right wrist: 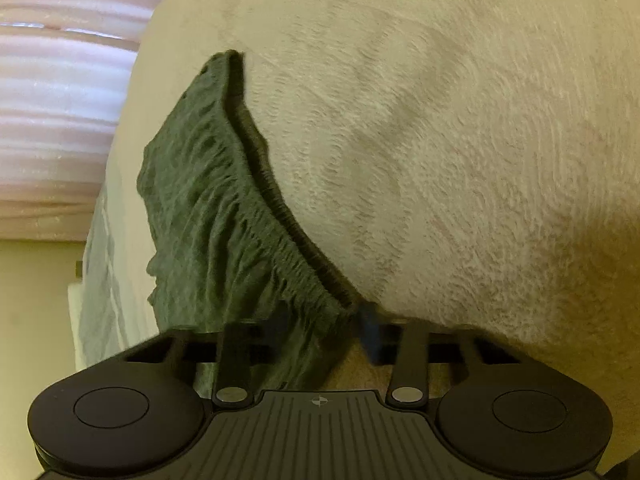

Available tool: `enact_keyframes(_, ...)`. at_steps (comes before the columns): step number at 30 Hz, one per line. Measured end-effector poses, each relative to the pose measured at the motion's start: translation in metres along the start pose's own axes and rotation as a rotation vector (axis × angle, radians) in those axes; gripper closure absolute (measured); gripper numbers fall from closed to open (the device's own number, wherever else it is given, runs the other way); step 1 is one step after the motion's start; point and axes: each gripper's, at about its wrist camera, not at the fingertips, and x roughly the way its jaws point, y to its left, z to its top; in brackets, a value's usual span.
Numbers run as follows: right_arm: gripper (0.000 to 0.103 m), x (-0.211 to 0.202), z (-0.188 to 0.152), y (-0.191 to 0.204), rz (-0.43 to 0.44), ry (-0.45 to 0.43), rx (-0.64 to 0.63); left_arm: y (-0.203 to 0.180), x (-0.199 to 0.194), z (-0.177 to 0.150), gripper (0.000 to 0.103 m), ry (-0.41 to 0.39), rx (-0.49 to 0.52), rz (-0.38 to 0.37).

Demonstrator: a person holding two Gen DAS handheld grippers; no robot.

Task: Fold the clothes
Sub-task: 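Release the waistband with the right tool and open the left tool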

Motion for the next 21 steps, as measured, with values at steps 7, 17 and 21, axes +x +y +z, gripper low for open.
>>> enact_keyframes(7, 0.095, -0.016, 0.0, 0.004, -0.062, -0.023, -0.033, -0.002, -0.021, -0.004, 0.103, -0.043, 0.104, 0.0)
enact_keyframes(17, 0.055, -0.02, -0.004, 0.061, -0.318, -0.095, -0.375, -0.05, -0.028, -0.006, 0.099, -0.146, 0.416, 0.24)
enact_keyframes(21, 0.055, -0.018, -0.02, 0.098, -0.347, -0.151, -0.644, -0.087, -0.034, -0.003, 0.099, -0.193, 0.561, 0.176)
